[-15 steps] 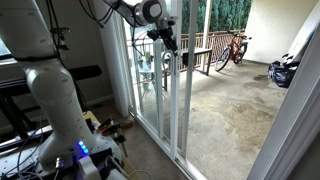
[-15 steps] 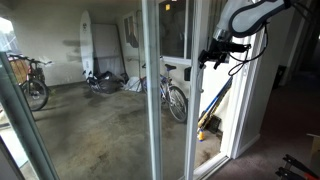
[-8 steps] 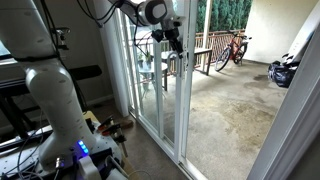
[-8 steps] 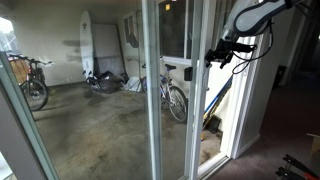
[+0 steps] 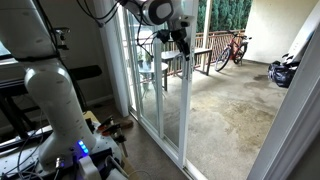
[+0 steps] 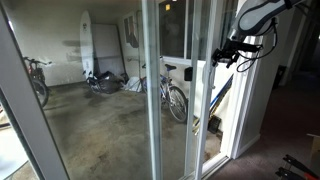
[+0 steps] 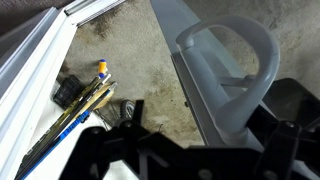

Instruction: Close the door completely

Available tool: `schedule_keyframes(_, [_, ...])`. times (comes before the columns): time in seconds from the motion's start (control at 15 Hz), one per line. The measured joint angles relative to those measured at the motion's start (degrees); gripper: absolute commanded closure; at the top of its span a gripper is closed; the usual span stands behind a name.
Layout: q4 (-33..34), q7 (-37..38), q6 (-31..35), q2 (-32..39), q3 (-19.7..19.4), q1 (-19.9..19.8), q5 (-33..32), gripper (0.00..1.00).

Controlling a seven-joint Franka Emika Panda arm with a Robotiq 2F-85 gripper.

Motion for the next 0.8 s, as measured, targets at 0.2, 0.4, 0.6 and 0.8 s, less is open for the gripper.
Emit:
schedule_keyframes(0.2, [-0.13,0.00,0.00,-0.31,-0.97,-1.26,0.00,0.00])
schedule_keyframes(0.4, [-0.20,0.00,0.00,-0.71,-1.95,-2.54,-0.04,0.00])
schedule_keyframes(0.6, [-0.21,0.00,0.05,-1.18,-2.92,-3.73,-0.04,0.00])
schedule_keyframes(0.8, [-0.30,-0.83,0.00,-1.95,-3.51,-4.38,-0.01,0.00])
